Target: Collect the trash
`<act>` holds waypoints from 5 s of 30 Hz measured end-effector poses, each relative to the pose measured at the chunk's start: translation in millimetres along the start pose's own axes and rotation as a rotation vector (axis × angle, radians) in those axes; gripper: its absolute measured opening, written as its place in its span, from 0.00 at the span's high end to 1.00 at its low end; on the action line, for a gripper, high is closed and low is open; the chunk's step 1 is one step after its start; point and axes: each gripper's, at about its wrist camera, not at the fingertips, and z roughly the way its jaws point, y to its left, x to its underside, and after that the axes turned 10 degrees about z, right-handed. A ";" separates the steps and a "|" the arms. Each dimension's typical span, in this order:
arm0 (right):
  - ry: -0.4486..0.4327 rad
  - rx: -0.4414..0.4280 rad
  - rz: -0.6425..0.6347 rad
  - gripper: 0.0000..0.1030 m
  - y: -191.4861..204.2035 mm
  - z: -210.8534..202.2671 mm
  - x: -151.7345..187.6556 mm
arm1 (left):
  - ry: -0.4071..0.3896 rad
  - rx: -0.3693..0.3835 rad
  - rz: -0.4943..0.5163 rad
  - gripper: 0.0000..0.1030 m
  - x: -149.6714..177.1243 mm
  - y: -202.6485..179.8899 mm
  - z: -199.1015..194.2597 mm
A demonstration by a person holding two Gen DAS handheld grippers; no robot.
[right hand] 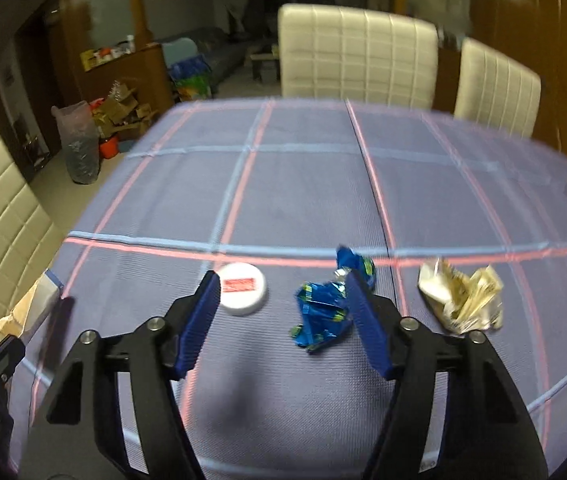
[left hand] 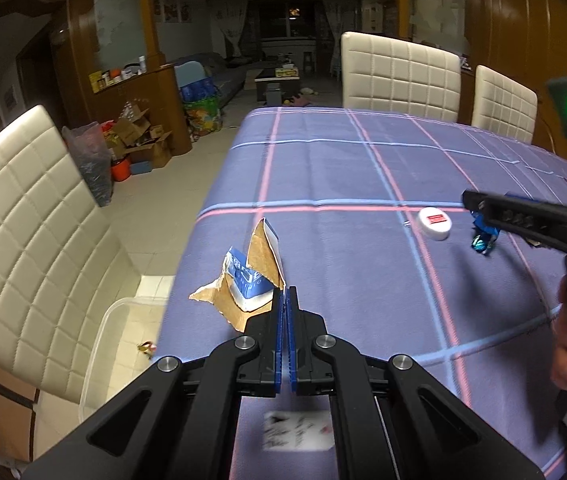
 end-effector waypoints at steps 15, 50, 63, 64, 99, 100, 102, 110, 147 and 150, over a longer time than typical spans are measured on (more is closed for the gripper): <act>0.014 0.038 0.034 0.69 -34.4 5.8 9.1 | -0.007 0.024 0.071 0.98 -16.0 -41.6 6.2; -0.070 -0.222 -0.534 0.69 215.1 -71.0 106.4 | 0.001 -0.192 -0.154 0.98 62.4 122.5 -29.7; -0.046 -0.239 -0.592 0.69 246.3 -64.5 117.6 | 0.016 -0.227 -0.175 0.98 78.6 143.8 -31.0; -0.044 -0.240 -0.593 0.69 247.9 -64.2 117.8 | 0.015 -0.231 -0.176 0.98 78.8 145.3 -31.5; -0.046 -0.252 -0.632 0.67 276.6 -63.4 125.8 | 0.083 -0.225 -0.371 0.96 116.3 200.4 -21.4; -0.046 -0.252 -0.634 0.67 277.3 -63.0 126.4 | 0.086 -0.223 -0.384 0.96 118.1 202.4 -21.7; -0.050 -0.253 -0.639 0.67 280.2 -62.2 128.2 | 0.097 -0.236 -0.416 0.96 122.3 207.8 -22.3; -0.112 -0.234 -0.639 0.16 281.8 -62.5 132.2 | 0.149 -0.248 -0.477 0.96 134.3 225.6 -18.4; -0.140 -0.049 -0.225 0.08 42.6 -66.6 39.2 | -0.122 -0.011 -0.089 0.99 -7.4 15.1 -19.9; -0.147 -0.016 -0.171 0.08 7.6 -65.0 30.4 | -0.138 0.001 -0.068 1.00 -20.2 -13.1 -9.3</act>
